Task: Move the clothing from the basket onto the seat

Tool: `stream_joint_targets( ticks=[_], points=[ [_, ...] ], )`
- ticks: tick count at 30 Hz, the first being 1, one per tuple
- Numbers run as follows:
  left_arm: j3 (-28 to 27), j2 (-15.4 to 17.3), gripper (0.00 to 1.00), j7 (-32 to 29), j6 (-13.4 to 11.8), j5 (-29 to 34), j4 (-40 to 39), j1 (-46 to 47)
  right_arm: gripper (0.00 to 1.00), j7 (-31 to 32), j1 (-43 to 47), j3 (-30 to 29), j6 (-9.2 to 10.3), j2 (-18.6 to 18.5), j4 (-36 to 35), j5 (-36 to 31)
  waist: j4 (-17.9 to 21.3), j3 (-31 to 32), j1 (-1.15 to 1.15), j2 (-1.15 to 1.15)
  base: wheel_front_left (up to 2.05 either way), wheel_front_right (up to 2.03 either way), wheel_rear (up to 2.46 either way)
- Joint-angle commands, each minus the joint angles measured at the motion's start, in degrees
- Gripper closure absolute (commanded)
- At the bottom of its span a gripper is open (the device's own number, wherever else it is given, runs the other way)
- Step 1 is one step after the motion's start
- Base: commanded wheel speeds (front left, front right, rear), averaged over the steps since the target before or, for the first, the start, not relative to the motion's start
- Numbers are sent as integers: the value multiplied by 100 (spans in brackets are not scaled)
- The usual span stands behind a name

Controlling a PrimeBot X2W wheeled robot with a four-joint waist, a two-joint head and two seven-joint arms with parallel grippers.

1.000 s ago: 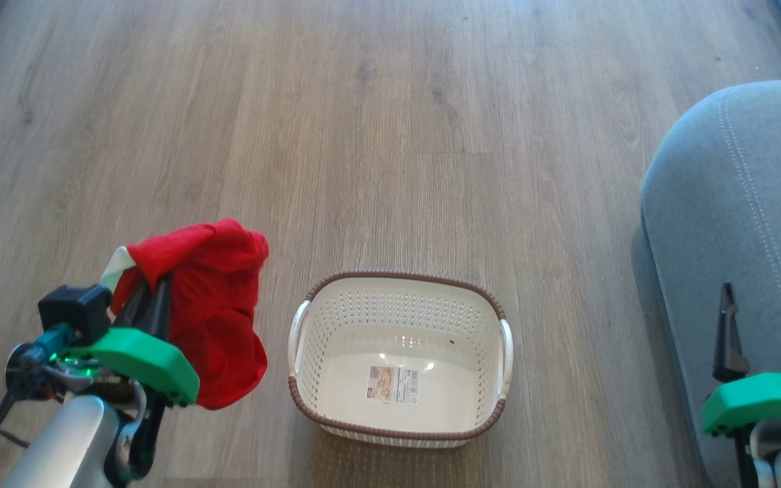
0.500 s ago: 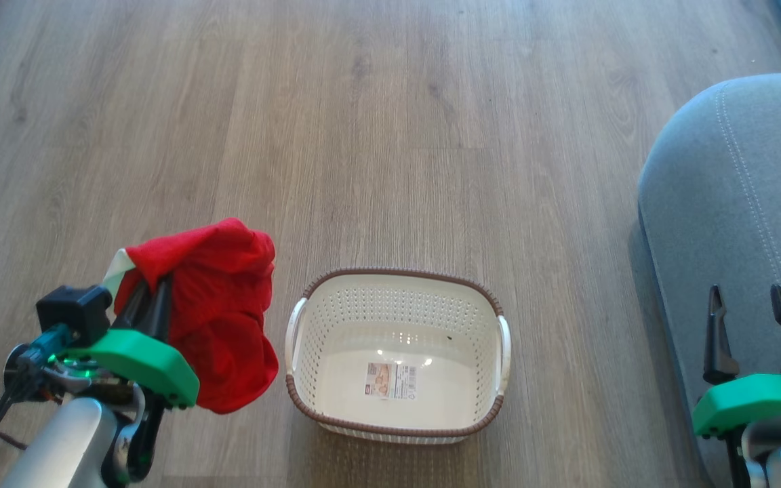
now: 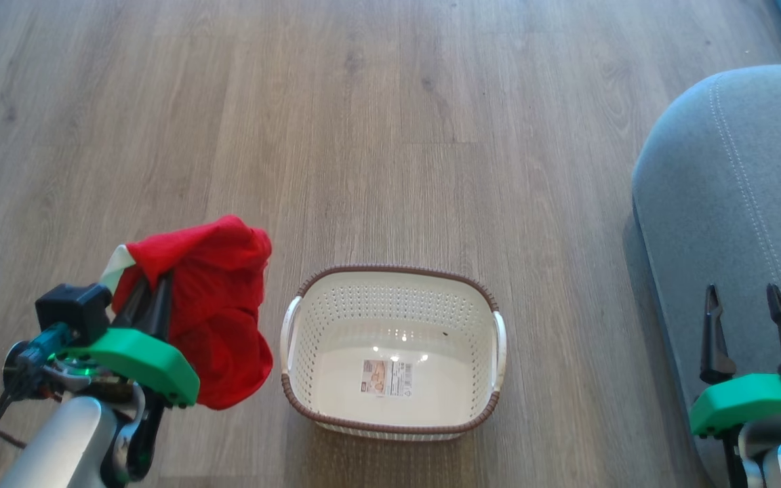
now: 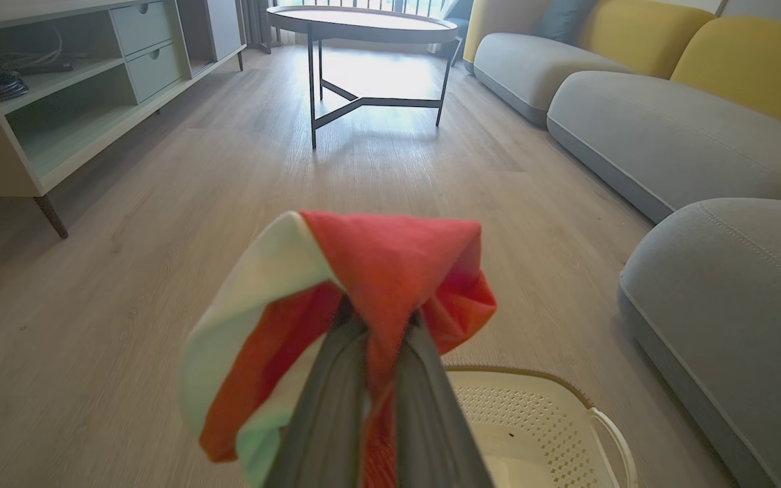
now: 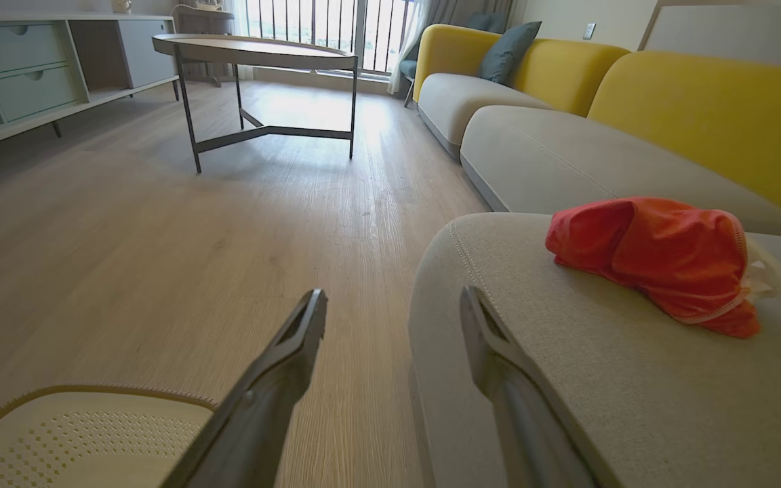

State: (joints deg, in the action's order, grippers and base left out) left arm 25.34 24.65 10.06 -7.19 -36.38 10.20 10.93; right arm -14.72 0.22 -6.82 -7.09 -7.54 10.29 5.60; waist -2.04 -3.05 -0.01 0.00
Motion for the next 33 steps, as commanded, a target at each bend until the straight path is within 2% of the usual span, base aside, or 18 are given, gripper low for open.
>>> stream_joint_targets(
  ticks=[1,23,28,33],
  points=[
    [-236,225,100,-8,-51,-20,-199,303,0,-28,-235,136,-40,-65,-173,17,22,0,1,0,0,0,0],
    [-101,222,100,-49,-23,-14,-402,445,0,-28,-306,161,-40,-118,-262,-3,210,-107,1,0,0,0,0],
    [115,156,100,-139,97,63,-665,592,0,-28,-419,626,-40,-245,-366,-4,217,-125,1,0,0,0,0],
    [498,55,100,-314,288,210,-984,751,0,-20,-701,1556,-40,-608,-462,201,239,-132,1,0,0,0,0]
  ],
)
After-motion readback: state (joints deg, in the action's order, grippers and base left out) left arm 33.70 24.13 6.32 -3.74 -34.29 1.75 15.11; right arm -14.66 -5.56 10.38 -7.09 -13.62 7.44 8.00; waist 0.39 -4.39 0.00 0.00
